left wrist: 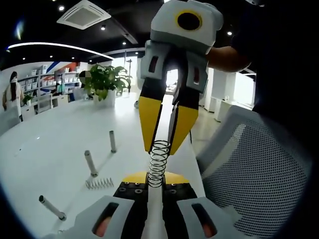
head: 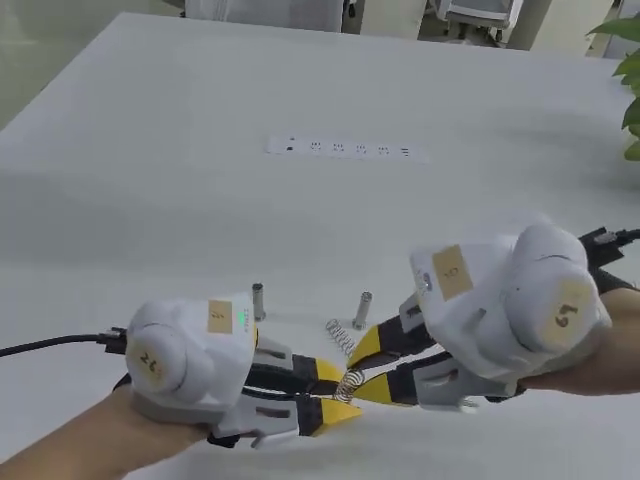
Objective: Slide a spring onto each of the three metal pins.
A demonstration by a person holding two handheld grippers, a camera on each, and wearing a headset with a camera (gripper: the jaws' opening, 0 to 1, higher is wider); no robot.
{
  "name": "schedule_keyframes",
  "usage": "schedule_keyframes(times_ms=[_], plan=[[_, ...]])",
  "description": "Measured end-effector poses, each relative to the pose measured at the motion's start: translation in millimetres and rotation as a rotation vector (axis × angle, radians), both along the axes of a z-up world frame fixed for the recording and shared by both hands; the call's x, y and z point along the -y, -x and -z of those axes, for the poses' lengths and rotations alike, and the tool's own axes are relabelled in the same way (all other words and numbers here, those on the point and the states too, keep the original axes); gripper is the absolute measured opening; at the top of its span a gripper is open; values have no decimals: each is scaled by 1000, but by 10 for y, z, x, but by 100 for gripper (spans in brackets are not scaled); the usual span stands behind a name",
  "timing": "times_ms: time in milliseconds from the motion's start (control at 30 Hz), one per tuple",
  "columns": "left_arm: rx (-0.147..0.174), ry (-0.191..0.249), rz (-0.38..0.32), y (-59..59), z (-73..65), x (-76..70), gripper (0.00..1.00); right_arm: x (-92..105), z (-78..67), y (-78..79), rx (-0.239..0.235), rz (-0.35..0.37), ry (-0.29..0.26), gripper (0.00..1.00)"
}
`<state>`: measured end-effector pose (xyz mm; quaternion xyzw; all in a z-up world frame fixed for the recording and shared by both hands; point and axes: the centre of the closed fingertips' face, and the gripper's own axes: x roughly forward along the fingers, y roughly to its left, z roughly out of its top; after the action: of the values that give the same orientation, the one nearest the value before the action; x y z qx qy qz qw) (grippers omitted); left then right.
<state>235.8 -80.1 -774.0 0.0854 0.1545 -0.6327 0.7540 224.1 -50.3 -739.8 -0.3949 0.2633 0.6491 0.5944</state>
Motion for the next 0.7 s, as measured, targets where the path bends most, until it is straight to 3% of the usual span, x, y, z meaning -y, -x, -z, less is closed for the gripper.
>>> schedule_keyframes(times_ms=[200,433,500,700], plan=[[-14,3,8,66,48,90,1,77,60,56,-5,-12,92,6],[-31,26,2,82,55,120,1,130,73,69,-3,-7,105,6],[-35,36,-10,68,47,122,1,142,70,67,19,-21,111,6],[-13,21,3,79,73,183,1,164,96,77,26,-36,151,6]])
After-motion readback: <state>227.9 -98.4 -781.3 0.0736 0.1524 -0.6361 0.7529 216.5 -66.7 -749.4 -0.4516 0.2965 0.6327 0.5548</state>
